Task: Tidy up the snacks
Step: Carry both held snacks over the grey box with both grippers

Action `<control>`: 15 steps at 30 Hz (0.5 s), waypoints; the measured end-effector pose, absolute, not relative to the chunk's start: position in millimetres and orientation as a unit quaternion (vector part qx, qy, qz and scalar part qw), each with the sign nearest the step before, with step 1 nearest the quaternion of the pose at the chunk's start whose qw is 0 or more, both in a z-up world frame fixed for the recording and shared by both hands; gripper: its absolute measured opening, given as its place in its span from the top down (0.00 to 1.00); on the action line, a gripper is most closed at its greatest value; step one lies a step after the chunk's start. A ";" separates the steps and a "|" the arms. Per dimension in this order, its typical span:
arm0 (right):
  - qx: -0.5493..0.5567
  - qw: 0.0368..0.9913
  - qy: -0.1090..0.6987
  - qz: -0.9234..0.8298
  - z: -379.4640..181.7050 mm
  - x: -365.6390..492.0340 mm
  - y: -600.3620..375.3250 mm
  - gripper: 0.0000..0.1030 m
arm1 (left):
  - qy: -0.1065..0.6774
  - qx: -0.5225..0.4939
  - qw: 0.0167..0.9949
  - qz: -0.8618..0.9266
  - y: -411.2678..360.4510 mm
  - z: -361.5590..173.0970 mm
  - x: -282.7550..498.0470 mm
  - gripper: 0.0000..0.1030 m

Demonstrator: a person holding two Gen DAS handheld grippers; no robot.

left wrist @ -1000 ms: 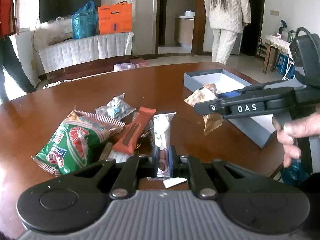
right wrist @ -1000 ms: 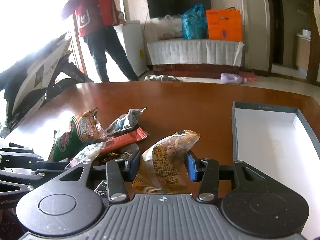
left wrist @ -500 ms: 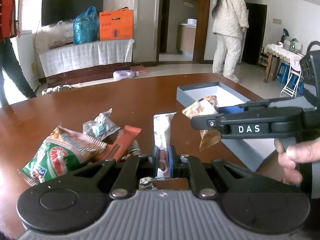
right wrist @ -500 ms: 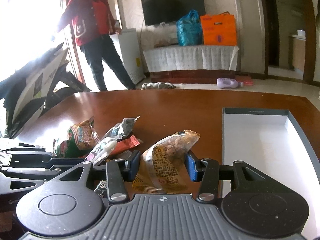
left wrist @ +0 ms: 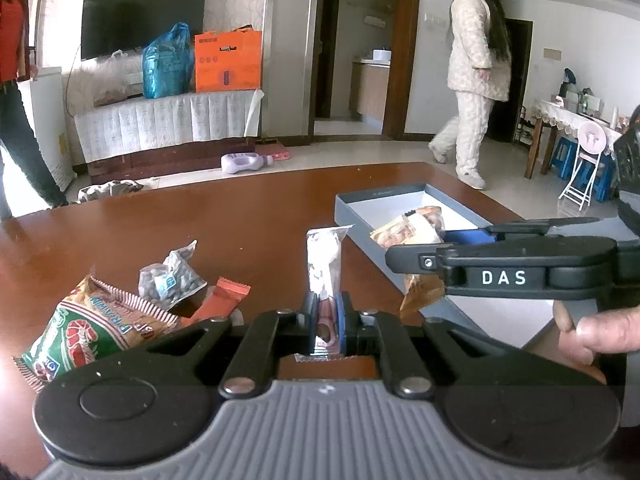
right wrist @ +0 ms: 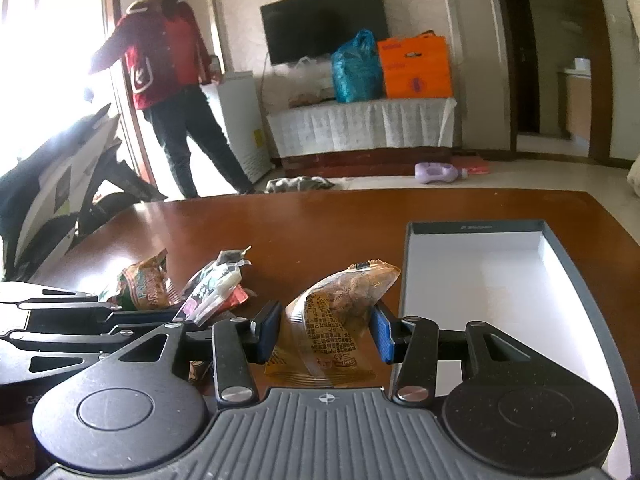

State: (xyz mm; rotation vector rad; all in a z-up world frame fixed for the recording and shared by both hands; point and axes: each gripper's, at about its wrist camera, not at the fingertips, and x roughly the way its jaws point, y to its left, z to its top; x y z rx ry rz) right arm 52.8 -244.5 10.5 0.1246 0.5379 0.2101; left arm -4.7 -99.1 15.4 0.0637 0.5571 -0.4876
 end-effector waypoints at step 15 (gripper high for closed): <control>0.079 0.963 0.253 0.051 10.4 42.6 -288.6 0.53 | 0.257 0.024 0.925 -0.277 -155.4 16.6 -1.4 0.95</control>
